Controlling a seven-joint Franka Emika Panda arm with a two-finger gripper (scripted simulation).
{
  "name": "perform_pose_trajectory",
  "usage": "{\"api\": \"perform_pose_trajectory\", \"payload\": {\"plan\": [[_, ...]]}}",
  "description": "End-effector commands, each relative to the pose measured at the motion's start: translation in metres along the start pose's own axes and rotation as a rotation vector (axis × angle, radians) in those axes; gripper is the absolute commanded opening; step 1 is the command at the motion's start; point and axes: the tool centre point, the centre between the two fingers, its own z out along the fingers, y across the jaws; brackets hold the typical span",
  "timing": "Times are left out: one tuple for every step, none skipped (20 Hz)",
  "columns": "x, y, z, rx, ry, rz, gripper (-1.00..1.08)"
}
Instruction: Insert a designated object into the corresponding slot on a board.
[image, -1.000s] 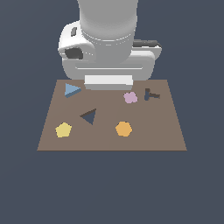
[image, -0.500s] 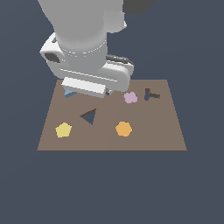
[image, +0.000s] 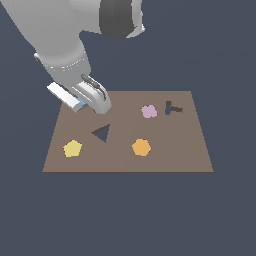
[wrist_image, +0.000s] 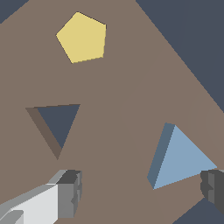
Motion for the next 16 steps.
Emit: {"api": "perform_pose_trajectory", "payload": {"plan": [[0.001, 0.017, 0.009, 0.004, 0.006, 0.096, 1.0], [0.0, 0.023, 0.013, 0.006, 0.008, 0.128, 1.0], [0.0, 0.029, 0.016, 0.007, 0.01, 0.158, 1.0], [-0.001, 0.034, 0.018, 0.009, 0.012, 0.185, 1.0], [-0.001, 0.039, 0.021, 0.01, 0.013, 0.211, 1.0], [-0.002, 0.043, 0.024, 0.011, 0.014, 0.233, 1.0], [-0.003, 0.046, 0.026, 0.012, 0.015, 0.254, 1.0], [-0.004, 0.05, 0.028, 0.013, 0.016, 0.271, 1.0], [-0.004, 0.052, 0.029, 0.014, 0.017, 0.286, 1.0], [-0.005, 0.054, 0.03, 0.015, 0.018, 0.298, 1.0], [-0.005, 0.056, 0.031, 0.015, 0.018, 0.307, 1.0], [-0.006, 0.057, 0.032, 0.016, 0.018, 0.314, 1.0], [-0.006, 0.058, 0.033, 0.016, 0.018, 0.317, 1.0], [-0.006, 0.057, 0.033, 0.016, 0.018, 0.318, 1.0], [-0.006, 0.057, 0.033, 0.017, 0.018, 0.316, 1.0], [-0.006, 0.057, 0.033, 0.017, 0.018, 0.314, 1.0]]}}
